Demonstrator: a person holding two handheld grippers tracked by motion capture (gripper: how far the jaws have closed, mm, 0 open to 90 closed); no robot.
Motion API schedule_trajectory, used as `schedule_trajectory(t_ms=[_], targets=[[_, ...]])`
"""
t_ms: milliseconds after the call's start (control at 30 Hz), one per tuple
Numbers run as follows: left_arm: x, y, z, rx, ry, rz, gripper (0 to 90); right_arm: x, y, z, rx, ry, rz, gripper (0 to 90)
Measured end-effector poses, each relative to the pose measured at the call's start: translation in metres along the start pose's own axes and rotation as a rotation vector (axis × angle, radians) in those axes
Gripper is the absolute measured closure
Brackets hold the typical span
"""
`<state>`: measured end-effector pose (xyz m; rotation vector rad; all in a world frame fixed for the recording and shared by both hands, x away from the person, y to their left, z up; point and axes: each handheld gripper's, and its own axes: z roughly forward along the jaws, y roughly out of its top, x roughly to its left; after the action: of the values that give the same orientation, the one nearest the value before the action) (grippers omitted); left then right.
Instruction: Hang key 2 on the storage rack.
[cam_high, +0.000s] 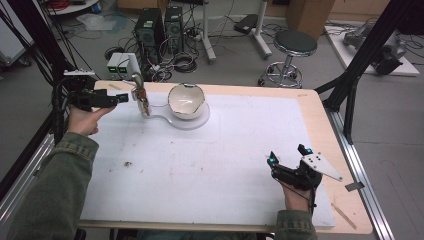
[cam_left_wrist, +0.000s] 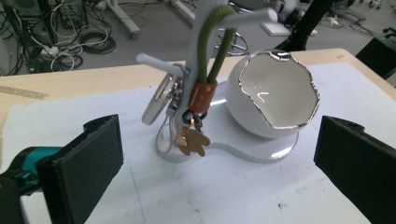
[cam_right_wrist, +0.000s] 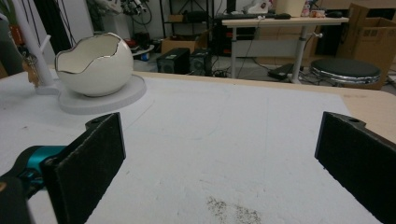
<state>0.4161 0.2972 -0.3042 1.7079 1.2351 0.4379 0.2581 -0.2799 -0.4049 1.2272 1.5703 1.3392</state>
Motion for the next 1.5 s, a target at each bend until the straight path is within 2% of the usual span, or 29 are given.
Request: schedule_trajectory(t_ms=[400,567,733,1067,1267,1500], targets=[[-0.011,-0.021,0.000,-0.006,-0.014,0.023,1.7,0.000,0.000,0.000,0.001,0.001,0.000,0.4],[-0.015,-0.030,-0.002,-0.022,-0.040,0.033,1.7,0.000,0.000,0.000,0.001,0.002,0.000,0.4],[-0.019,-0.040,-0.002,-0.013,-0.026,0.046,1.7,-0.001,0.000,0.001,-0.001,0.003,-0.006,0.4],[-0.028,-0.061,-0.007,-0.031,-0.025,0.073,1.7,0.000,0.000,0.000,0.000,0.002,0.003,0.4],[-0.032,-0.073,-0.010,-0.037,-0.009,0.090,1.7,0.000,0.000,0.000,0.001,0.004,0.000,0.4],[-0.038,-0.084,-0.017,-0.050,0.019,0.137,1.7,-0.001,0.000,-0.001,-0.001,0.003,-0.004,0.4]])
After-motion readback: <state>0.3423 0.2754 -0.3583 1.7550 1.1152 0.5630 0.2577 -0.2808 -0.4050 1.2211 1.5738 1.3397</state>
